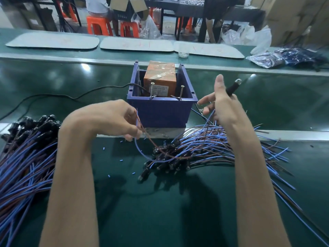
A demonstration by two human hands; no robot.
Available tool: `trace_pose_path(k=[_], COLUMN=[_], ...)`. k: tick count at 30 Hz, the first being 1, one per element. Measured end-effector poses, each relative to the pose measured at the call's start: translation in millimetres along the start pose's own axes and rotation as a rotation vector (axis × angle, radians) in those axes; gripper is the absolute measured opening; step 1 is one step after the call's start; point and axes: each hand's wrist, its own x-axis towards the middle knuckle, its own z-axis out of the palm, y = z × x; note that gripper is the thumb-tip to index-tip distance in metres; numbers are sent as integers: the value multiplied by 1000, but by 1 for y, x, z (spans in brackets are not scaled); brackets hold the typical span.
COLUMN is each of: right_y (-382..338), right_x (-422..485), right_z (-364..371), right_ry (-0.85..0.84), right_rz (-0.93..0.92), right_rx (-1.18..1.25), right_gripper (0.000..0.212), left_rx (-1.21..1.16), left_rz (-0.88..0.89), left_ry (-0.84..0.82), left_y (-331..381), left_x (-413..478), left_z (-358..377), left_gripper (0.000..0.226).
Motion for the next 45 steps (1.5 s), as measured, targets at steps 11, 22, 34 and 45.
trace_pose_path(k=[11, 22, 34, 45], right_y=[-5, -26, -25, -4], right_x=[-2, -24, -28, -21], right_z=[-9, -13, -12, 18], right_ry=[101, 550, 373, -519], right_rz=[-143, -691, -675, -363], right_rx=[65, -153, -536, -895], right_gripper=[42, 25, 37, 35], left_rx=[64, 42, 65, 37], left_rz=[-85, -77, -76, -71], left_ry=[-119, -129, -129, -87], left_y=[-1, -1, -5, -6], left_x=[2, 4, 6, 1], left_z=[2, 2, 2, -1], left_gripper=[16, 19, 19, 15])
